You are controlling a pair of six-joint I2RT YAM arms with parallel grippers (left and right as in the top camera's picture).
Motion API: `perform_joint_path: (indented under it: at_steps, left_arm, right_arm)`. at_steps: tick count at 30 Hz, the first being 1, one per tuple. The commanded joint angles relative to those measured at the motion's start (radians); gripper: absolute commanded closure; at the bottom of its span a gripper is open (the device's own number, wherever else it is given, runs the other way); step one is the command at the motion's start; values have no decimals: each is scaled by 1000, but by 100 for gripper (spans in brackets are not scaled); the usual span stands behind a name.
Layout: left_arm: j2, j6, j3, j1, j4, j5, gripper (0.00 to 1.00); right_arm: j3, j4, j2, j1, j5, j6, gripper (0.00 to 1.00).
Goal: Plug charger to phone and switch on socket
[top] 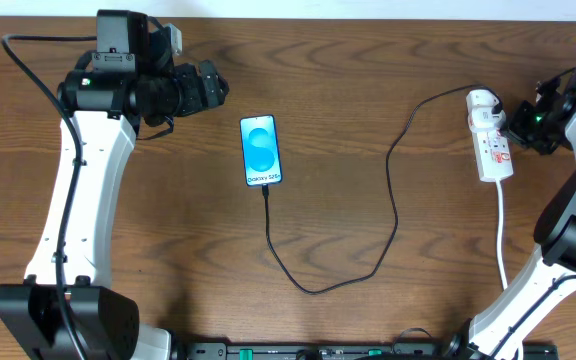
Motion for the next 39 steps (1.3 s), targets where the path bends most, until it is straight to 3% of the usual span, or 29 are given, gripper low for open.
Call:
perform_joint_path:
  at_steps: [1,39]
  left_arm:
    - [-8,9,2,2,-3,-5,6]
    - [-8,9,2,2,-3,-5,6]
  right_arm:
    - [-13,-24,71,62,-61,-19,99]
    - [-13,-73,72,162,-234,-45,99]
